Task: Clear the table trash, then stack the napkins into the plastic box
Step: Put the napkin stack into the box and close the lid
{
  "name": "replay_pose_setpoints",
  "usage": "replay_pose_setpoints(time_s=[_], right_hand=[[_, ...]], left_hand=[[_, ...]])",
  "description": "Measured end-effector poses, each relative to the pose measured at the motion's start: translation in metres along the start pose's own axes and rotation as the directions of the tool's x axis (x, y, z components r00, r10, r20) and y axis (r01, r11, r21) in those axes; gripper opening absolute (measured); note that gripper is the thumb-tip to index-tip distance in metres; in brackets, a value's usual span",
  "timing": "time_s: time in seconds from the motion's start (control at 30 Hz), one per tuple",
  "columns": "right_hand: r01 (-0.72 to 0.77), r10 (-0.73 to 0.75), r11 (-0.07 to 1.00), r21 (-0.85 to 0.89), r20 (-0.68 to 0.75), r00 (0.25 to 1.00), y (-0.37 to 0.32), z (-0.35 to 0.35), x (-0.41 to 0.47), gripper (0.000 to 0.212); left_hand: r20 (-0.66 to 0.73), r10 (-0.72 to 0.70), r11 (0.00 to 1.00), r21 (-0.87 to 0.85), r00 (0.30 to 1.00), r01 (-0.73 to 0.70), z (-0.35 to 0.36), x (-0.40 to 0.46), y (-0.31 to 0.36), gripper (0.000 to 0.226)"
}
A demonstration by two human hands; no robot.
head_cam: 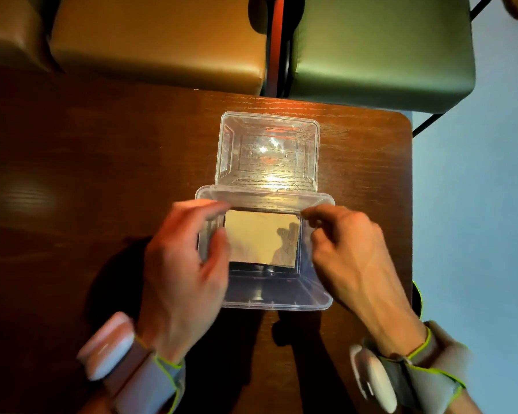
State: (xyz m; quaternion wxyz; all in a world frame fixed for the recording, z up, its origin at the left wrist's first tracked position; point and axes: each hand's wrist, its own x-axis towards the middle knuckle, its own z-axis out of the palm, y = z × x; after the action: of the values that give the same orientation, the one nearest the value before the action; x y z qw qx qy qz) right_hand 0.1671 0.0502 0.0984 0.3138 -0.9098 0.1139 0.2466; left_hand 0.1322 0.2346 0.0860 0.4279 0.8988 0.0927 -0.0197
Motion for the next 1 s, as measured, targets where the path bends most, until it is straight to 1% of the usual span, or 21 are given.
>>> replay_pose_setpoints(time_s=[0.03, 0.1, 0.17, 0.23, 0.3, 0.37, 0.43, 0.47, 0.57, 0.63, 0.7, 0.73, 0.8, 0.83, 0.93, 1.0], right_hand=[[0.012, -0.011, 1.0, 0.016, -0.064, 0.998, 0.003, -0.003, 0.002, 0.035], [0.025, -0.019, 0.999, 0.03, -0.188, 0.982, 0.012, -0.009, 0.012, 0.033], [0.013, 0.011, 0.996, 0.089, -0.261, 0.965, 0.022, -0.016, 0.026, 0.033], [-0.006, 0.056, 0.984, 0.177, -0.279, 0.959, 0.029, -0.021, 0.043, 0.032], [-0.019, 0.074, 0.979, 0.204, -0.264, 0.962, 0.034, -0.022, 0.063, 0.031], [-0.032, 0.073, 0.981, 0.191, -0.209, 0.975, 0.034, -0.019, 0.086, 0.033], [-0.054, 0.076, 0.985, 0.164, -0.135, 0.988, 0.032, -0.014, 0.111, 0.035], [-0.072, 0.088, 0.985, 0.159, -0.099, 0.991, 0.031, -0.012, 0.123, 0.035], [-0.131, 0.14, 0.975, 0.178, -0.035, 0.99, 0.029, -0.007, 0.152, 0.027], [-0.153, 0.16, 0.972, 0.178, -0.024, 0.987, 0.027, -0.005, 0.164, 0.023], [-0.157, 0.163, 0.97, 0.188, -0.018, 0.986, 0.024, -0.003, 0.17, 0.024], [-0.157, 0.164, 0.968, 0.196, -0.018, 0.986, 0.023, -0.003, 0.173, 0.025], [-0.162, 0.168, 0.967, 0.196, -0.016, 0.986, 0.02, -0.002, 0.177, 0.026], [-0.165, 0.17, 0.968, 0.189, -0.013, 0.985, 0.019, -0.002, 0.177, 0.027], [-0.187, 0.19, 0.965, 0.181, -0.003, 0.982, 0.017, -0.004, 0.181, 0.026], [-0.192, 0.196, 0.965, 0.179, -0.003, 0.981, 0.016, -0.005, 0.183, 0.026]], left_hand=[[-0.044, 0.005, 1.0, -0.017, 0.999, -0.006, -0.006, 0.001, -0.006, 0.028], [-0.077, -0.074, 0.994, -0.09, 0.994, 0.067, -0.017, 0.012, -0.022, 0.029], [-0.047, -0.198, 0.969, -0.159, 0.979, 0.189, -0.023, 0.029, -0.035, 0.034], [0.026, -0.324, 0.916, -0.24, 0.946, 0.32, -0.026, 0.049, -0.05, 0.045], [0.094, -0.385, 0.88, -0.264, 0.918, 0.396, -0.026, 0.069, -0.06, 0.051], [0.162, -0.368, 0.887, -0.233, 0.916, 0.398, -0.023, 0.087, -0.064, 0.052], [0.217, -0.359, 0.898, -0.186, 0.908, 0.399, -0.017, 0.106, -0.065, 0.063], [0.245, -0.366, 0.898, -0.161, 0.898, 0.41, -0.012, 0.114, -0.065, 0.066], [0.324, -0.39, 0.891, -0.103, 0.862, 0.442, 0.004, 0.132, -0.066, 0.052], [0.325, -0.4, 0.892, -0.077, 0.857, 0.446, 0.015, 0.139, -0.067, 0.048], [0.321, -0.413, 0.881, -0.096, 0.852, 0.463, 0.024, 0.145, -0.071, 0.045], [0.329, -0.415, 0.876, -0.107, 0.848, 0.47, 0.028, 0.15, -0.074, 0.048], [0.359, -0.418, 0.868, -0.113, 0.834, 0.484, 0.035, 0.158, -0.078, 0.068], [0.379, -0.421, 0.863, -0.111, 0.824, 0.493, 0.036, 0.16, -0.08, 0.072], [0.397, -0.424, 0.863, -0.094, 0.814, 0.496, 0.04, 0.168, -0.084, 0.073], [0.39, -0.432, 0.861, -0.092, 0.813, 0.501, 0.042, 0.171, -0.086, 0.069]])
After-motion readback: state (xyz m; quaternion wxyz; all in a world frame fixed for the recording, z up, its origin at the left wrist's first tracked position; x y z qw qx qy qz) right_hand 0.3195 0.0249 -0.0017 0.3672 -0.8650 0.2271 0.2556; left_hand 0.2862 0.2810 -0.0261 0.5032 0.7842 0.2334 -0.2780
